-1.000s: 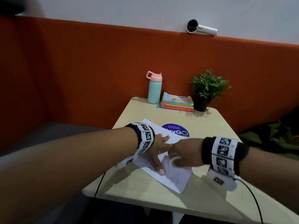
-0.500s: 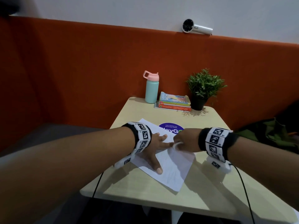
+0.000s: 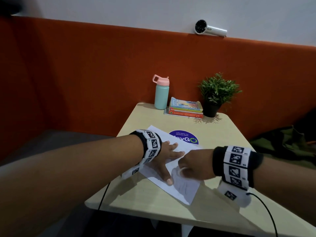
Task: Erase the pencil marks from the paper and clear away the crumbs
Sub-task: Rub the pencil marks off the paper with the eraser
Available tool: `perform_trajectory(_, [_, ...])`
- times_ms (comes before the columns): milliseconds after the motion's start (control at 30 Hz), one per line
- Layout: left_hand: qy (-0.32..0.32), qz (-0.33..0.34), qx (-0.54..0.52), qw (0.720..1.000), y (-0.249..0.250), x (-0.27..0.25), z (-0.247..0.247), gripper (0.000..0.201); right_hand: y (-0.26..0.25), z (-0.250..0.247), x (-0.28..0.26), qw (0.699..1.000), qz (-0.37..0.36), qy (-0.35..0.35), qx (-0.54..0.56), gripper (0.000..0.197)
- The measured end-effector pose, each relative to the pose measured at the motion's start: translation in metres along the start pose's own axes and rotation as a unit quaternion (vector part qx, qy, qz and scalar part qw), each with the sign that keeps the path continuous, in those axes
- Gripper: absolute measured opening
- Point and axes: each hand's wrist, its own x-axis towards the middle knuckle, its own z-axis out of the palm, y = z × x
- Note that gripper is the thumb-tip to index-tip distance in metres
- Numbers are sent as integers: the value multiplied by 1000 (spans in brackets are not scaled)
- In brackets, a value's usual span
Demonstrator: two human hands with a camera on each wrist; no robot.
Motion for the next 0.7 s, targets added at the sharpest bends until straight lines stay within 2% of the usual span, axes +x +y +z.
perform_trajectory(167, [-4,-2,9,1000,-2,4,0,123,33,-10,14,995,88,36,-24,37])
perform_trajectory(333, [-6,0,-3,1000,-3,4,2,124,3,1,1,1000,8,0,-2,35])
perform_trajectory(500, [-6,-6,3,1000,0,2,0,125,33,-15,19,993,108,29,-22,40])
perform_trajectory(633, [11,-5,-1,1000,2,-1,3,127,-3,1,10,999,30,16,-7,39])
perform_trajectory(700, [15,-2,-2,1000,2,-2,1,128,-2,0,9,1000,28,5,-7,40])
